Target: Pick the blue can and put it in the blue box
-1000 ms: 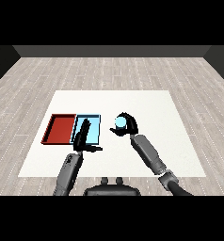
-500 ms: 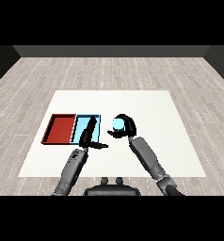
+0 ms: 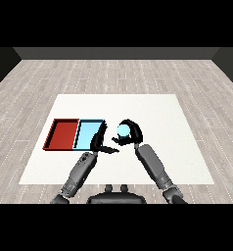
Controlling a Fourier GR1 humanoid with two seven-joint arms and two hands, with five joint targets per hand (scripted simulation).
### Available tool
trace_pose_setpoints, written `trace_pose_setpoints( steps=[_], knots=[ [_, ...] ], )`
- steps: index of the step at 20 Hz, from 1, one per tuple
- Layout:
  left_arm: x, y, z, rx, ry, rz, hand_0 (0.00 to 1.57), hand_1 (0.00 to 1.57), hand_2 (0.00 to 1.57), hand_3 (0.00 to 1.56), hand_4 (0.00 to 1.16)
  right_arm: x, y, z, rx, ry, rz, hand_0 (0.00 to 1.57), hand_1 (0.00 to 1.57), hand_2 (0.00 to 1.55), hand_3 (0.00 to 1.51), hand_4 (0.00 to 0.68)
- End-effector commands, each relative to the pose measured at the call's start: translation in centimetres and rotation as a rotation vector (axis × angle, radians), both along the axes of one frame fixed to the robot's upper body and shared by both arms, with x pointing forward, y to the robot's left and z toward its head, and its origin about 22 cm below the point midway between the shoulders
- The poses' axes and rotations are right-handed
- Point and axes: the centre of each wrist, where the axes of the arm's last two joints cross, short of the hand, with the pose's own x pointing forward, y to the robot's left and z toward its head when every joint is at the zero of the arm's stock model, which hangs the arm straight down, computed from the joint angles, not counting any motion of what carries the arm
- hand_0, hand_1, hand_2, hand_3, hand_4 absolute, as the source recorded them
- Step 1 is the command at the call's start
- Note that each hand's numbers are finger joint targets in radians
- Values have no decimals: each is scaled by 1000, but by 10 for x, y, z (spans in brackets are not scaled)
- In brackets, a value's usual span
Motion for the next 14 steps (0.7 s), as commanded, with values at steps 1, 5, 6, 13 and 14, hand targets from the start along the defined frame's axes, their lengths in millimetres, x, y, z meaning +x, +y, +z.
trace_pose_setpoints(
  steps=[1,5,6,13,14],
  knots=[
    [-5,-8,-22,31,37,0,0,0,0,0,0,1,18,14,11,-8,29,1404,1404,1439,1402,669],
    [18,-15,2,22,45,-16,0,0,0,0,0,-1,14,5,-7,-28,26,1404,1404,1439,1403,679],
    [6,-24,-9,25,52,-20,0,0,0,0,0,5,4,16,7,-34,38,1402,1402,1446,1411,682],
    [-12,-22,-20,16,44,-15,0,0,0,0,0,-3,25,0,-6,-46,65,1393,1393,1435,1399,656],
    [-9,-21,-20,13,54,-34,0,0,0,0,0,-5,35,7,-25,-37,59,1398,1398,1434,1397,657]
  ],
)
